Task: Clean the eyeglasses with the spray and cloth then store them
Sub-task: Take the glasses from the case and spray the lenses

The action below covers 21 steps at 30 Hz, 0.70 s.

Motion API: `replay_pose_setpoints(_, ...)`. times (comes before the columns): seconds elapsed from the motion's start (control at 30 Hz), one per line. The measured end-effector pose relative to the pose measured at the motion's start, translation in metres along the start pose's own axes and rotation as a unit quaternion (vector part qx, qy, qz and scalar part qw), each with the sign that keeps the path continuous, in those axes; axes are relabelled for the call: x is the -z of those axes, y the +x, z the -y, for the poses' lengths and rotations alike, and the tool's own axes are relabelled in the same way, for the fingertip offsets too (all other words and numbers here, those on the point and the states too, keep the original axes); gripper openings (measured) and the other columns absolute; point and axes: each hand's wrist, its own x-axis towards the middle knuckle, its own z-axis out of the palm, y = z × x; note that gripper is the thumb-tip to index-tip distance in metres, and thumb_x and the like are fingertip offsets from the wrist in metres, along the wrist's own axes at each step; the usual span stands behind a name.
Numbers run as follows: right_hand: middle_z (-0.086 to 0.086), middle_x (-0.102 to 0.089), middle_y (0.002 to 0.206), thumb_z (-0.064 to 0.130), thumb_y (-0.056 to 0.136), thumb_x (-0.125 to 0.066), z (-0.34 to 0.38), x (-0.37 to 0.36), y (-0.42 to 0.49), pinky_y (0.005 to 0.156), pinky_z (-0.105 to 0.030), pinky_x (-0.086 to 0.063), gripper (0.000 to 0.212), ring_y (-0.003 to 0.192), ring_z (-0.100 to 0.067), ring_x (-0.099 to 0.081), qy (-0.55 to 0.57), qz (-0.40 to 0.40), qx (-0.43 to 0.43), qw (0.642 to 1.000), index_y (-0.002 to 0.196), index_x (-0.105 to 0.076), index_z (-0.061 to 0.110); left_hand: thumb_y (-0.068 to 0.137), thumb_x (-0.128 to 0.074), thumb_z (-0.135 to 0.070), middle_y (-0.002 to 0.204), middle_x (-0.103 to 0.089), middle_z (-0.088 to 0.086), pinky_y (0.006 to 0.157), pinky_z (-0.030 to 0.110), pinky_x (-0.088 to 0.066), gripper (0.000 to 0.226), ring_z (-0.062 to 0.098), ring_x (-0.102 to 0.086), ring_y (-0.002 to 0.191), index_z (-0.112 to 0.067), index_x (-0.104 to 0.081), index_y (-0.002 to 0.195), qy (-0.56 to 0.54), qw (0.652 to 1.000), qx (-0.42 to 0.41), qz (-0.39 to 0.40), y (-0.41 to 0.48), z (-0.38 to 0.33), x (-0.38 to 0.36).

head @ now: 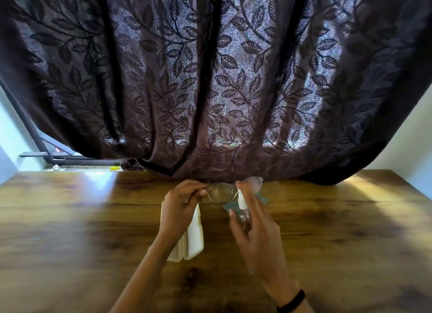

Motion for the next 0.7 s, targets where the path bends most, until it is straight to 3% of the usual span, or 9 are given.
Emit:
replay_pose_setpoints(0.2, 0.001, -0.061, 0.103, 0.019, 0.088, -0.056, 0.001, 0.003, 0.001, 0.052, -0.002, -0.037, 0.051, 0.060, 0.010, -0.047, -0.024, 0.001, -0.015, 1.000, 0.130, -0.031, 0.034, 0.081, -0.063, 0.000, 0.085, -0.066, -0.005, 0.071, 0.007, -0.046, 0.024, 0.003, -0.062, 0.086, -0.020, -0.067, 0.092, -0.006, 1.000, -0.005, 0.006, -0.002, -0.006, -0.002)
replay_pose_setpoints(0.37, 0.005, -0.056, 0.089, 0.027, 0.089, -0.052, -0.007, 0.011, 0.001, 0.045, -0.004, -0.036, 0.051, 0.060, 0.005, -0.052, -0.008, -0.042, -0.037, 0.998, 0.134, -0.030, 0.031, 0.080, -0.063, 0.001, 0.086, -0.065, -0.006, 0.071, 0.008, -0.047, 0.019, 0.005, -0.062, 0.078, -0.013, -0.070, 0.092, 0.012, 1.000, -0.003, -0.002, -0.001, -0.006, 0.001)
replay_pose_setpoints(0.47, 0.007, -0.055, 0.094, 0.023, 0.087, -0.055, -0.019, 0.021, 0.001, 0.042, -0.006, -0.037, 0.053, 0.060, 0.004, -0.052, -0.029, -0.064, -0.049, 0.996, 0.135, -0.030, 0.030, 0.079, -0.063, 0.001, 0.085, -0.065, -0.006, 0.071, 0.007, -0.047, 0.020, 0.001, -0.063, 0.078, -0.014, -0.069, 0.092, 0.005, 1.000, -0.004, -0.007, -0.002, -0.006, 0.003)
replay_pose_setpoints(0.57, 0.010, -0.049, 0.098, 0.019, 0.085, -0.058, -0.030, 0.028, 0.002, 0.048, -0.002, -0.040, 0.057, 0.070, 0.009, -0.054, -0.043, -0.075, -0.064, 0.994, 0.136, -0.032, 0.026, 0.079, -0.063, 0.003, 0.085, -0.065, -0.006, 0.072, 0.005, -0.046, 0.019, -0.008, -0.061, 0.082, -0.009, -0.070, 0.091, 0.001, 1.000, -0.001, -0.007, -0.002, -0.006, 0.004)
replay_pose_setpoints(0.7, 0.005, -0.047, 0.100, 0.009, 0.081, -0.064, -0.037, 0.030, 0.003, 0.053, 0.010, -0.031, 0.061, 0.082, 0.022, -0.051, -0.060, -0.082, -0.065, 0.993, 0.135, -0.035, 0.017, 0.079, -0.063, 0.003, 0.085, -0.064, -0.006, 0.071, 0.004, -0.045, 0.018, -0.009, -0.060, 0.082, -0.007, -0.070, 0.091, 0.004, 1.000, -0.003, -0.005, -0.003, -0.004, 0.004)
